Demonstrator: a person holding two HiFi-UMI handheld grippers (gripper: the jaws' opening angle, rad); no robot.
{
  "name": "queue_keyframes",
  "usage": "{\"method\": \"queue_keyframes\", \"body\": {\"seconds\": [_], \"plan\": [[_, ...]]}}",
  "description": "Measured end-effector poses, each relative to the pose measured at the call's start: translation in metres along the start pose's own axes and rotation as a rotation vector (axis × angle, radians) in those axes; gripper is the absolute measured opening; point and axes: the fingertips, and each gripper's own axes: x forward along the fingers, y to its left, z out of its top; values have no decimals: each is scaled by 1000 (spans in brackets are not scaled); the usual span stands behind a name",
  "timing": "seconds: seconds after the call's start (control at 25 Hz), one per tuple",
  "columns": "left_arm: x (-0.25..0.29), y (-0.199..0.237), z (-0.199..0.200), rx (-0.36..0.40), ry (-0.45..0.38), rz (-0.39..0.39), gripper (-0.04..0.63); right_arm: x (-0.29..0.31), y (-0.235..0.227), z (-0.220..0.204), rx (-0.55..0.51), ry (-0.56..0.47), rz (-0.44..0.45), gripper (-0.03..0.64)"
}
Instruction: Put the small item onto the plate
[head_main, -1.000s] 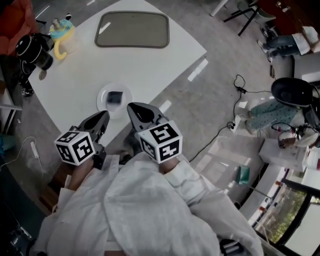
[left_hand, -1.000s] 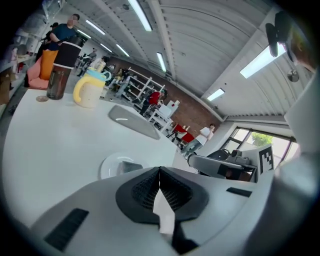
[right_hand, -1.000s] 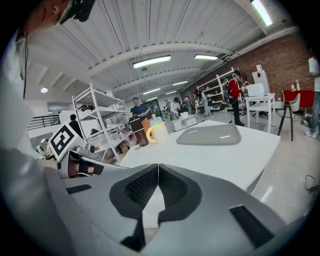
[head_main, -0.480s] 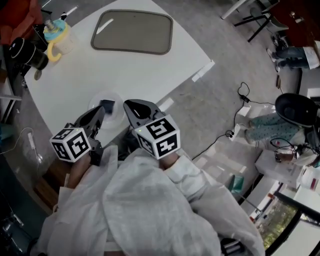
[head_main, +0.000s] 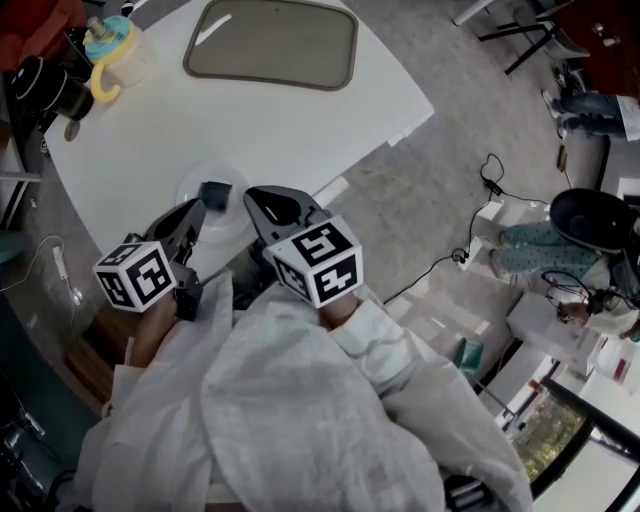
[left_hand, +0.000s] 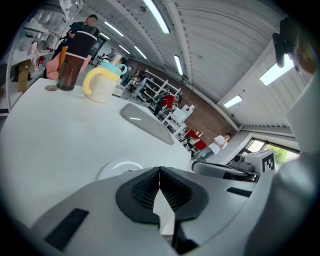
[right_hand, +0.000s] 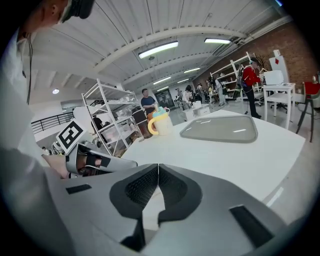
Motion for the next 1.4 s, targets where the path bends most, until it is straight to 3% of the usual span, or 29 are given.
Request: {"method": "queue_keyframes", "body": {"seconds": [0.4,0.72,1.08,1.4], "plan": [[-10,4,-12,55,99,-2,11,8,15,-11,45,38,-18,15],[-15,19,-18,2,122,4,11,12,15,-27,78,70,-52,15],[-14,35,-40,-53,171,5,11,25,35,-55,75,152,-4,15],[-21,40,-73,-117,220,51,11,20,38,-75,104,169,-27,17]]}}
